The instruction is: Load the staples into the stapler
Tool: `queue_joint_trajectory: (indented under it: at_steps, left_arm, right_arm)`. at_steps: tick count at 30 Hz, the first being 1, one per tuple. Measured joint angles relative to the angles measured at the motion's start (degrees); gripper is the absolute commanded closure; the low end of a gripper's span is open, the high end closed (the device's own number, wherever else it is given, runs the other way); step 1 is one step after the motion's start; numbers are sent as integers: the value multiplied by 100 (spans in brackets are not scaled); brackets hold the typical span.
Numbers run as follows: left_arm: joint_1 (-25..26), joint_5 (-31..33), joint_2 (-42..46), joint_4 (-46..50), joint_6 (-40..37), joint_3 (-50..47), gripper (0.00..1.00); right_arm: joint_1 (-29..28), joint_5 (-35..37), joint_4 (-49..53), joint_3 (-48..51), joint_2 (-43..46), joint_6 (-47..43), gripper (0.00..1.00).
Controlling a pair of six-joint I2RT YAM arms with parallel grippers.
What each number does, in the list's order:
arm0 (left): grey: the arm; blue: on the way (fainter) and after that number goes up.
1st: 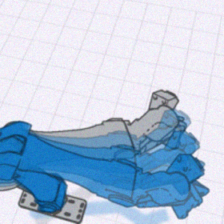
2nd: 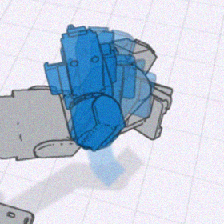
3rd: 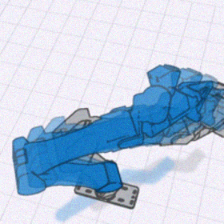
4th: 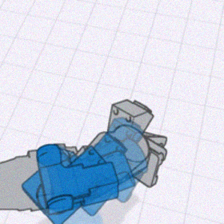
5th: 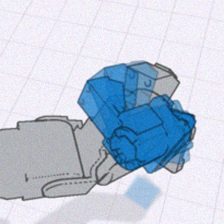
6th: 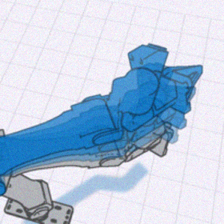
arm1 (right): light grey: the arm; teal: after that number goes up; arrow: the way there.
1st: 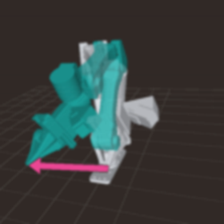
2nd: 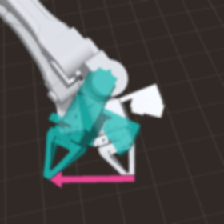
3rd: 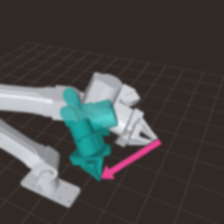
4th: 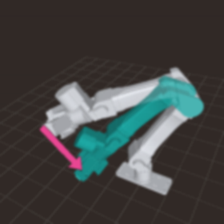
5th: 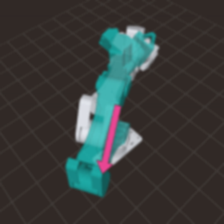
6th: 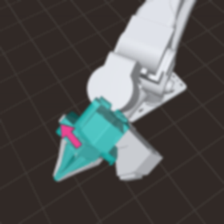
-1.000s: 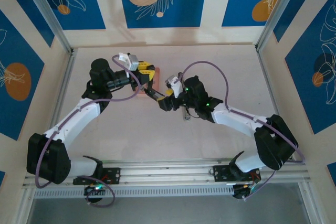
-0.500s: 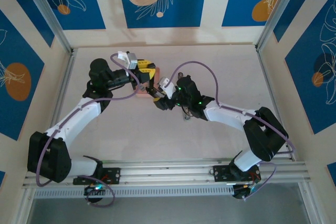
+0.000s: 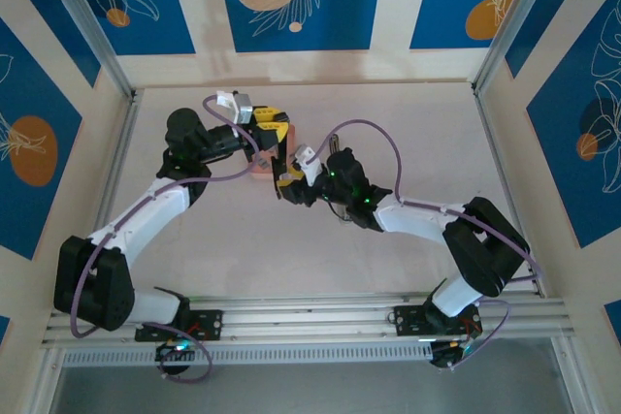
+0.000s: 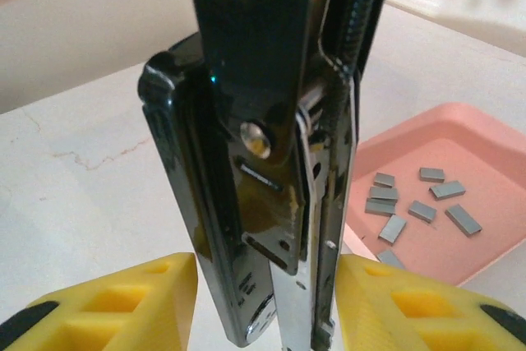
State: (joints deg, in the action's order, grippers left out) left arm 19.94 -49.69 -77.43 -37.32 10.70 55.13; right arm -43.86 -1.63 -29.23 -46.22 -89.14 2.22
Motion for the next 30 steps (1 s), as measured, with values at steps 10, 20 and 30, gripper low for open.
queue_joint_trajectory:
  at_steps: [10,20,30]
  left_arm:
    - [7,-28,-2,-133,2,0,100]
    - [9,-369,-197,-846,463,0,100]
    - [61,-719,-334,-1421,905,17,100]
  right_arm:
    - [699,-778,-98,424,782,151,44]
    - [1263,-1947,706,-120,1252,-824,41]
    - [1355,-3101,1008,-1043,608,-1088,42]
